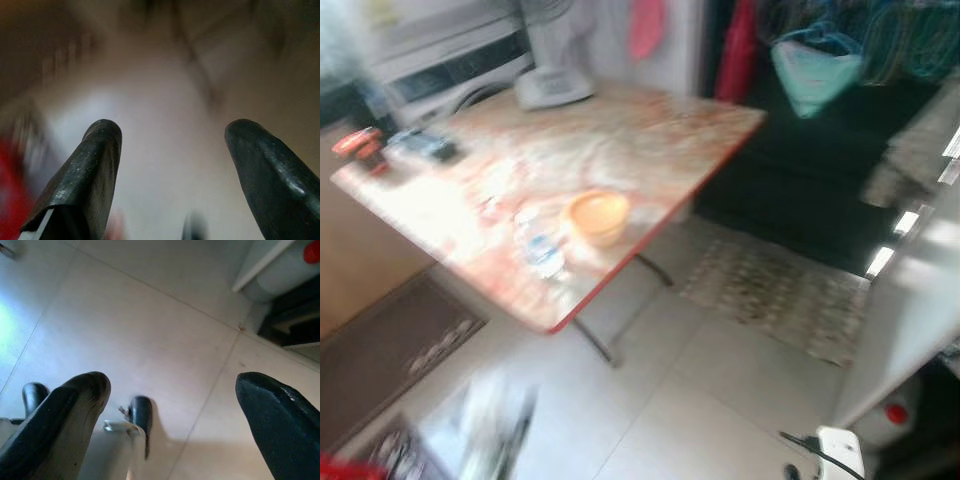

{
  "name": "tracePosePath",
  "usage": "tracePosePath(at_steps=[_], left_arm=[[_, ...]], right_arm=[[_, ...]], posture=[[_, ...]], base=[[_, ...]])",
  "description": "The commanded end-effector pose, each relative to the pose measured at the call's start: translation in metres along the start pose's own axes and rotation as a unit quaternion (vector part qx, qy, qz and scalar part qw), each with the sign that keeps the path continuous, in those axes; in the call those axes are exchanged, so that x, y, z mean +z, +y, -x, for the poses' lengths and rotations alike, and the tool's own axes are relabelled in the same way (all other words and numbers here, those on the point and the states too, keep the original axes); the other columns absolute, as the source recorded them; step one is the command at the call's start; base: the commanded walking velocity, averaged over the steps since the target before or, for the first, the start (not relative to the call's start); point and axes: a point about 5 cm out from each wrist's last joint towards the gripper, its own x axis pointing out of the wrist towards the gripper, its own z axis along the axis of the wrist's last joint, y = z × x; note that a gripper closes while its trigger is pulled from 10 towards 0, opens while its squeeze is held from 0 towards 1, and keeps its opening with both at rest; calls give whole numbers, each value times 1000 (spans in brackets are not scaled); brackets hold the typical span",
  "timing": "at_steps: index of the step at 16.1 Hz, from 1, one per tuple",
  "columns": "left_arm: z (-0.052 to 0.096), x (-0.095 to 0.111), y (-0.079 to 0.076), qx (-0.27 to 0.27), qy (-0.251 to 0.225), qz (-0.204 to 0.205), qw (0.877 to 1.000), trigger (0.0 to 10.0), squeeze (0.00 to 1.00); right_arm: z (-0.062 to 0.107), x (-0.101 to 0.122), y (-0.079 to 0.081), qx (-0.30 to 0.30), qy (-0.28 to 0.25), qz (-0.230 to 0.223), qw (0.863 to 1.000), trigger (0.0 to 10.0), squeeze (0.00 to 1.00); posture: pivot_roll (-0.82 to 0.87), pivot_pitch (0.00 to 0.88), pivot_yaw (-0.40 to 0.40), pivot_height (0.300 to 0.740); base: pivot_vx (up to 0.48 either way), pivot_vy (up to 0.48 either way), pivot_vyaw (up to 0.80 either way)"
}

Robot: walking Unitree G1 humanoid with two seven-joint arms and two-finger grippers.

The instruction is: Restocking fridge

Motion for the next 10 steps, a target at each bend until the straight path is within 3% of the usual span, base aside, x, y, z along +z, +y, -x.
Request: tracePosePath(at_steps=[1,3,5,9,10], left_arm=[[-10,32,0,17,-71,-3,997,10000,0],[-11,42,3,49,-102,2,994,10000,0],[-7,37,11,82,-103,6,991,10000,0],[0,10,17,92,-36,-9,995,10000,0],[7,-5,27,122,-7,-7,992,10000,0]], right_arm=[[0,-2,2,2,0,-1,1000,10000,0],[0,-2,3,4,-1,-1,1000,10000,0],[0,-3,4,8,-2,-1,1000,10000,0],[0,-3,5,12,-3,-1,1000,10000,0],[0,-3,5,13,-3,-1,1000,10000,0]], posture=[[-103,0,82,740],[-104,0,83,740],[-99,0,83,740],[-93,0,91,740],[-98,0,95,740]], base=[[0,0,0],[0,0,0],[0,0,0],[0,0,0],[0,0,0]])
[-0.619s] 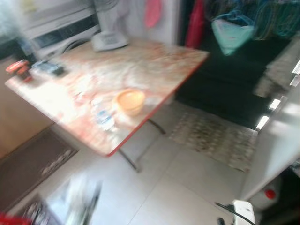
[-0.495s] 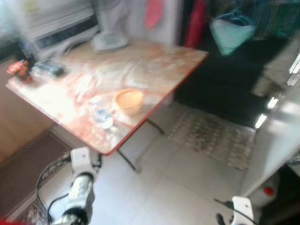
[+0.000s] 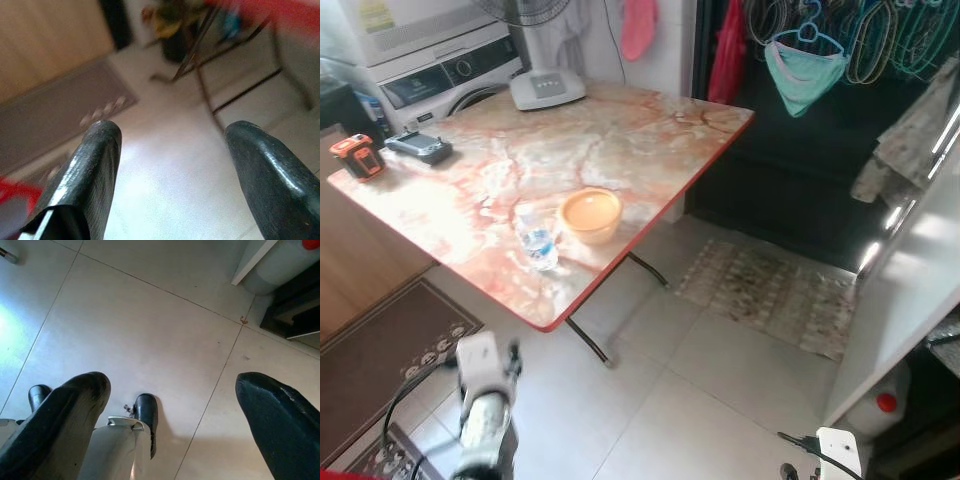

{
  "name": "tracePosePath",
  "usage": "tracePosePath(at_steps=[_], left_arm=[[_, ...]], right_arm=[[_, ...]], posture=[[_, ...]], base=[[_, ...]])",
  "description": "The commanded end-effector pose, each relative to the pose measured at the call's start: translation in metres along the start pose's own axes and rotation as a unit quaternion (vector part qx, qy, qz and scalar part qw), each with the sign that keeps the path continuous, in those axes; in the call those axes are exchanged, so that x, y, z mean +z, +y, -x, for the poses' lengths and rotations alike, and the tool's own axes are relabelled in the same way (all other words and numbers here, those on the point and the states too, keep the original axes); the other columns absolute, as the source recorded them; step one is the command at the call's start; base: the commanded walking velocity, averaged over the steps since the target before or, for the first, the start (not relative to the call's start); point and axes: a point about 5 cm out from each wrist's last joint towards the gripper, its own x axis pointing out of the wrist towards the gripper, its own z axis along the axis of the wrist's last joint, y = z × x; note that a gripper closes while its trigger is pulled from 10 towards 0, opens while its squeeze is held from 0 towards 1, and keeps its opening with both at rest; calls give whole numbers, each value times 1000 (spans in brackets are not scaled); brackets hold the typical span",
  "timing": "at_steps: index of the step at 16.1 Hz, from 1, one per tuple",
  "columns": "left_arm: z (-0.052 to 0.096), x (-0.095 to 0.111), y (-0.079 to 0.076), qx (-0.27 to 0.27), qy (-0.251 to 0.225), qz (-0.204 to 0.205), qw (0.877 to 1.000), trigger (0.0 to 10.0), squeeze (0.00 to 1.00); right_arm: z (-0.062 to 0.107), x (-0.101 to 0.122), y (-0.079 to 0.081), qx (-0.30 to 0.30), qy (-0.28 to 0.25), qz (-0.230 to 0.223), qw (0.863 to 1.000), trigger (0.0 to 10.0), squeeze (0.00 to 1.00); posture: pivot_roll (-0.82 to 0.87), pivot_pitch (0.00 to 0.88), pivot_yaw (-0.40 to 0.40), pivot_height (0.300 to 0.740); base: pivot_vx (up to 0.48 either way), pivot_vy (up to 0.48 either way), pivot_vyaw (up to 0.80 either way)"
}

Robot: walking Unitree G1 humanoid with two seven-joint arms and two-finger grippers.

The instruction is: Restocking fridge

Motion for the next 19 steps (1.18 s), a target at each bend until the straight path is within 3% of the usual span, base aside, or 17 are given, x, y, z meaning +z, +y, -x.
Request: tracePosePath(at_steps=[1,3,4,5,8,9,10,11,12,13,16,17,19], left_arm=[[3,-11,23,49,24,-4,998,10000,0],[-1,1,50,115,-12,9,993,10000,0],[-9,21,65,157,-52,18,986,10000,0],[-13,34,70,171,-76,24,982,10000,0],[-34,114,71,160,-216,50,962,10000,0],[-41,154,47,78,-272,58,957,10000,0],[-41,164,39,56,-286,54,955,10000,0],[-43,182,19,-3,-299,70,952,10000,0],[-27,232,-42,-150,-383,35,911,10000,0],[-16,244,-62,-195,-412,22,890,10000,0],[17,248,-100,-273,-456,75,844,10000,0],[21,240,-103,-288,-454,71,840,10000,0],[19,214,-105,-297,-426,24,854,10000,0]], right_arm=[[0,0,3,5,-4,-4,1000,10000,0],[0,0,4,4,-5,-5,1000,10000,0],[-1,1,4,4,-5,-5,1000,10000,0],[-1,1,3,4,-6,-5,1000,10000,0],[-1,2,2,3,-9,-7,1000,10000,0],[-1,3,2,3,-9,-6,1000,10000,0],[0,3,2,3,-9,-6,1000,10000,0],[0,3,2,4,-9,-5,1000,10000,0],[0,2,3,3,-10,-5,1000,10000,0],[0,0,3,2,-10,-8,1000,10000,0],[1,-12,5,-3,0,-3,1000,10000,0],[2,-20,6,-5,8,6,1000,10000,0],[4,-32,9,-1,24,37,999,10000,0]], posture=[[-101,0,98,740],[-94,0,92,740],[-93,0,90,740],[-92,0,90,740],[-89,0,88,740],[-87,0,85,740],[-87,0,85,740],[-87,0,85,740],[-91,15,91,740],[-101,32,102,740],[-125,35,116,740],[-121,13,115,740],[-137,0,118,740]], base=[[0,0,0],[0,0,0],[0,0,0],[0,0,0],[0,0,0],[0,0,0],[0,0,0],[0,0,0],[0,0,0],[0,0,0],[0,0,0],[0,0,0],[0,0,0]])
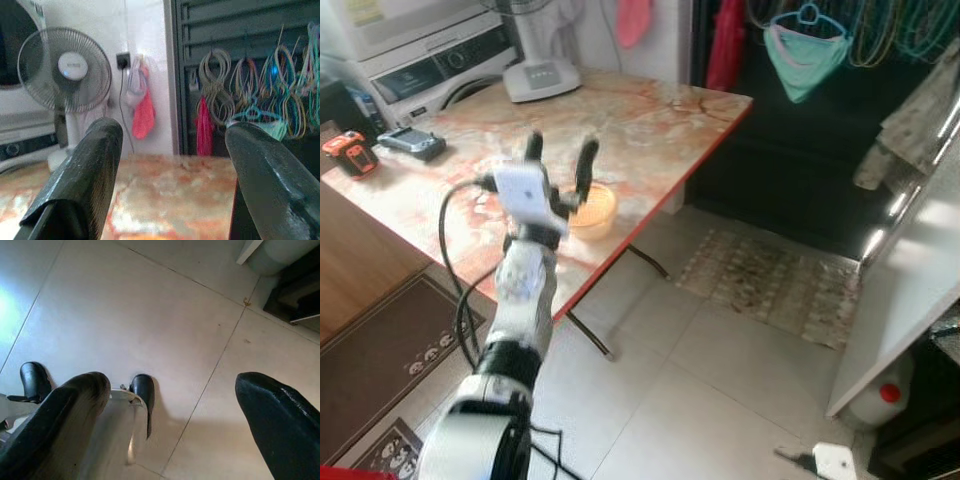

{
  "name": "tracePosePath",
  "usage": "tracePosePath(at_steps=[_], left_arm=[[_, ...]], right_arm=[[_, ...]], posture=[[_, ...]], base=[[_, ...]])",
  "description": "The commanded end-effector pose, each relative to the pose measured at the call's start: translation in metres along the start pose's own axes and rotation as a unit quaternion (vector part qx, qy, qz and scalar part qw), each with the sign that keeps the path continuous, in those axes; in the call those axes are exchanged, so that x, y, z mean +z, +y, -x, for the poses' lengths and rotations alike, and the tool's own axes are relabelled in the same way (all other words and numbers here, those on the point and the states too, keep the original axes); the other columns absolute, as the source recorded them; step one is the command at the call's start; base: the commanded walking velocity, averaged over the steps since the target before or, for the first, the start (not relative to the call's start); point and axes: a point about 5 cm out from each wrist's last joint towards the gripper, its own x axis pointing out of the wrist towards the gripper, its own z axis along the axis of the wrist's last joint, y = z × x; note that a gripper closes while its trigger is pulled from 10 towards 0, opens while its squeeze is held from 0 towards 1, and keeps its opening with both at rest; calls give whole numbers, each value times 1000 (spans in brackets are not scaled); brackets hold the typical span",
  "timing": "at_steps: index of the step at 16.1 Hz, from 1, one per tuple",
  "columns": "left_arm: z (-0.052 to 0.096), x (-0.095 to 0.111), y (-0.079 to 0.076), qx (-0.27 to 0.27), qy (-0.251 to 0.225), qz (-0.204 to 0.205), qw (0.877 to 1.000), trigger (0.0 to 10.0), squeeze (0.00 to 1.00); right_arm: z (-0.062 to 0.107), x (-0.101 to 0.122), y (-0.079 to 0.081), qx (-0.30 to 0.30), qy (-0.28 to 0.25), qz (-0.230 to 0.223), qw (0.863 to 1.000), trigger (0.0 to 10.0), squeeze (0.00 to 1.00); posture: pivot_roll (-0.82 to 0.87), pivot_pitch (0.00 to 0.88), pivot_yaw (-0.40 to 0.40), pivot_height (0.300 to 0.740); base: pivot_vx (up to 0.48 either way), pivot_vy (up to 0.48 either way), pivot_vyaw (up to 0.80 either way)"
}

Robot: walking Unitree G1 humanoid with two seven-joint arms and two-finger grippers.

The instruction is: Restocking fridge

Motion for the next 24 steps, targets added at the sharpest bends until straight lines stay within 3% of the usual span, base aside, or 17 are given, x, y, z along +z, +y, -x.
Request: tracePosePath(at_steps=[1,3,6,7,8,10,11,13,15,16,17,20,24], left_arm=[[19,-10,9,-4,33,-35,999,10000,0],[39,-10,26,34,50,-54,997,10000,0],[68,-5,36,60,66,-73,993,10000,0],[84,-6,34,80,75,-60,992,10000,0],[87,-8,27,76,78,-53,993,10000,0],[81,0,11,52,68,-29,996,10000,0],[83,2,11,50,71,-27,996,10000,0],[90,5,15,68,84,-18,994,10000,0],[94,8,17,69,98,-43,992,10000,0],[93,8,25,89,106,-55,989,10000,0],[88,12,34,109,108,-66,986,10000,0],[79,14,42,102,113,-75,986,10000,0],[68,15,31,77,115,-64,988,10000,0]], right_arm=[[2,-17,7,4,17,4,1000,10000,0],[6,-33,8,0,25,-9,1000,10000,0],[11,-53,5,-11,51,-15,999,10000,0],[13,-61,4,-12,65,-1,998,10000,0],[15,-64,2,-11,69,23,997,10000,0],[16,-67,1,8,74,121,990,10000,0],[17,-69,1,5,76,123,990,10000,0],[19,-74,0,1,77,105,991,10000,0],[21,-80,-2,-18,73,44,996,10000,0],[23,-83,-4,-35,67,-17,997,10000,0],[23,-83,-4,-36,64,-27,997,10000,0],[23,-83,-1,-35,69,-21,997,10000,0],[21,-81,3,-33,69,-16,997,10000,0]], posture=[[-137,0,115,740],[-76,0,76,740],[-8,0,24,740],[7,0,12,740],[37,0,-9,740],[57,0,-18,740],[52,0,-12,740],[35,0,4,740],[18,0,19,740],[16,0,23,740],[11,0,24,740],[-42,0,41,740],[-26,0,86,740]], base=[[0,0,0],[0,0,0],[0,0,0],[0,0,0],[0,0,0],[0,0,0],[0,0,0],[0,0,0],[0,0,0],[0,0,0],[0,0,0],[0,0,0],[186,0,0]])
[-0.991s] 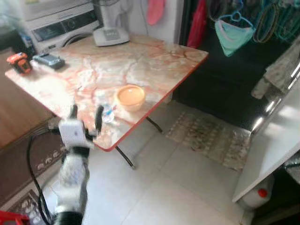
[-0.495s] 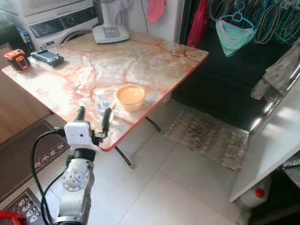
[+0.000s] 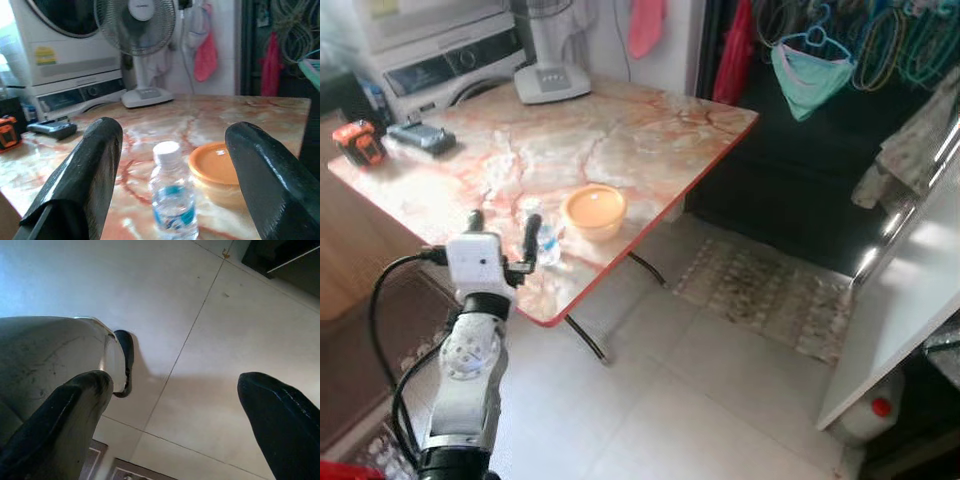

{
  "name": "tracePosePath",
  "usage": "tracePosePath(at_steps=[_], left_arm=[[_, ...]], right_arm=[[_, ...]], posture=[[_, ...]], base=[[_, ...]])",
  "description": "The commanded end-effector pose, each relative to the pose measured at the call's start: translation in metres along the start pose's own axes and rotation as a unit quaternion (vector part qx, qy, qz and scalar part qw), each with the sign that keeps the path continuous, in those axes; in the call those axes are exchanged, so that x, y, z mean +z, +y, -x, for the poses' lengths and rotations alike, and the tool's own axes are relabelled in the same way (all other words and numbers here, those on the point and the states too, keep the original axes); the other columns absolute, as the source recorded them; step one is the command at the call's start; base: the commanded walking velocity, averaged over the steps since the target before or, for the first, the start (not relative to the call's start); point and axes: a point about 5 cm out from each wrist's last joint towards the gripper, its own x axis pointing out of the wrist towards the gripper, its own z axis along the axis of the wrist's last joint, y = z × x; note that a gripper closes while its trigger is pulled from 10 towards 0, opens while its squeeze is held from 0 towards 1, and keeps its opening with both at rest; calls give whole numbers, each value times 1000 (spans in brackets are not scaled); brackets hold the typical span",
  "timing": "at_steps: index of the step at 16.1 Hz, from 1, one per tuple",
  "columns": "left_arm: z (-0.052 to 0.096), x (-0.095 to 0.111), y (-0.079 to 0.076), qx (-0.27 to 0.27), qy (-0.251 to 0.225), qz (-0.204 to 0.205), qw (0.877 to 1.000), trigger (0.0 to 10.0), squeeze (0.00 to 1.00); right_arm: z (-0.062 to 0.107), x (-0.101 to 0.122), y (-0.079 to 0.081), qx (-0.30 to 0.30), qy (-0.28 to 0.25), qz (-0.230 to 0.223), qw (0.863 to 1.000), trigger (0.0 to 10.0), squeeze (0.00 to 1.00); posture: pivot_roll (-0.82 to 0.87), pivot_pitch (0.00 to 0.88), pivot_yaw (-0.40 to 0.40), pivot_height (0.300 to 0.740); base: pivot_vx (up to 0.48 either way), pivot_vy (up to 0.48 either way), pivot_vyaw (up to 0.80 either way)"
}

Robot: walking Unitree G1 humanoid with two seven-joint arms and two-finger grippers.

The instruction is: Restocking fridge

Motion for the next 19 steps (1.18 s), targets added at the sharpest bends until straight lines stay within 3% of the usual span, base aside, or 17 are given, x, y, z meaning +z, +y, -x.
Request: tracePosePath(at_steps=[1,4,8,12,15,19], left_arm=[[-4,10,-5,-19,-14,6,1000,10000,0],[-5,12,-9,-29,-14,17,999,10000,0],[-2,15,-16,-40,-15,22,999,10000,0],[-2,20,-15,-34,-23,19,999,10000,0],[-3,23,-16,-29,-27,19,999,10000,0],[-1,25,-14,-19,-26,17,999,10000,0]], right_arm=[[0,-3,9,13,4,9,1000,10000,0],[0,-3,14,20,2,-13,1000,10000,0],[0,-4,14,22,4,-6,1000,10000,0],[1,-4,13,22,1,22,1000,10000,0],[1,-5,13,23,0,8,1000,10000,0],[1,-5,13,24,0,8,1000,10000,0]], posture=[[-23,0,95,740],[-12,0,111,740],[-9,0,107,740],[-2,0,100,740],[4,0,98,740],[19,0,93,740]], base=[[255,0,775],[260,0,267],[262,0,0],[261,0,400],[257,0,673],[247,0,0]])
